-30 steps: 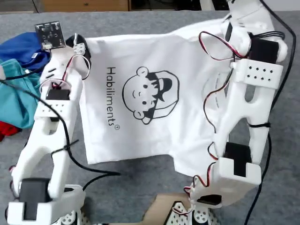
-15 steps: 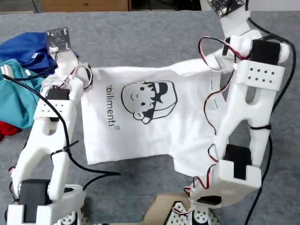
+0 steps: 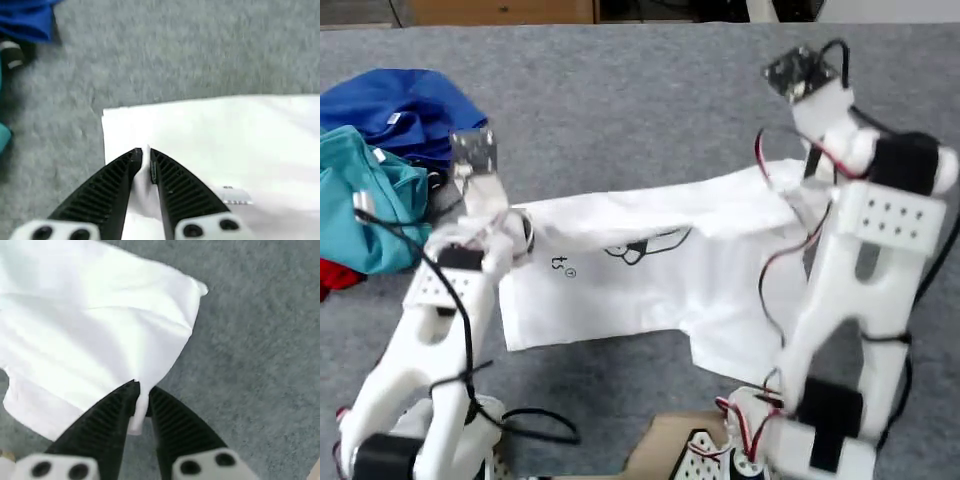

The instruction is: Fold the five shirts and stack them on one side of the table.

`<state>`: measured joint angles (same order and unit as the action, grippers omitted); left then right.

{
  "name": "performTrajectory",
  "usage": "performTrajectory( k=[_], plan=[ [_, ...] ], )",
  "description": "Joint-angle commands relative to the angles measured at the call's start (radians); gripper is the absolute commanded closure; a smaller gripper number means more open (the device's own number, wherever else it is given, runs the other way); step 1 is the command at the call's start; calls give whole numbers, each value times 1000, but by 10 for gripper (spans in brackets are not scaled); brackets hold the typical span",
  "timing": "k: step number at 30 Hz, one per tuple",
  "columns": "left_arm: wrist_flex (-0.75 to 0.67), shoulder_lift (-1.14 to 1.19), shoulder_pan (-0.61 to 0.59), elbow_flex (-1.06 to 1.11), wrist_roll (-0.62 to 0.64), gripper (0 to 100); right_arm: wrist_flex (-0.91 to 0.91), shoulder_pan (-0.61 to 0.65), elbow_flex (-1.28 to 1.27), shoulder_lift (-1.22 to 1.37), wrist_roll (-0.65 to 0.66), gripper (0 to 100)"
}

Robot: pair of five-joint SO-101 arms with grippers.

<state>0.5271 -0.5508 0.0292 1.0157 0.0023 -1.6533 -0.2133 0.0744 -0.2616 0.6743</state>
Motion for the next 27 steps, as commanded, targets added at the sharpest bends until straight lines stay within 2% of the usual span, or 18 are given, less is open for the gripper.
performTrajectory(
  k=[1, 7, 12, 14, 17, 21, 27],
  plan=[
    [-3, -107, 15, 71, 0, 982, 83, -22, -260, -199, 66, 994],
    [3, -199, 12, 166, 5, 982, 146, -30, -650, -495, 127, 994],
    [5, -252, 20, 236, 5, 982, 199, -130, -845, -659, 193, 994],
    [28, -277, 23, 253, 5, 982, 213, -171, -889, -673, 219, 994],
    [149, -328, 83, 252, 0, 982, 249, -217, -935, -673, 229, 994],
    [247, -424, 161, 247, -2, 982, 256, -222, -967, -677, 229, 994],
    [334, -512, 164, 253, -3, 982, 207, -226, -974, -679, 284, 994]
  ],
)
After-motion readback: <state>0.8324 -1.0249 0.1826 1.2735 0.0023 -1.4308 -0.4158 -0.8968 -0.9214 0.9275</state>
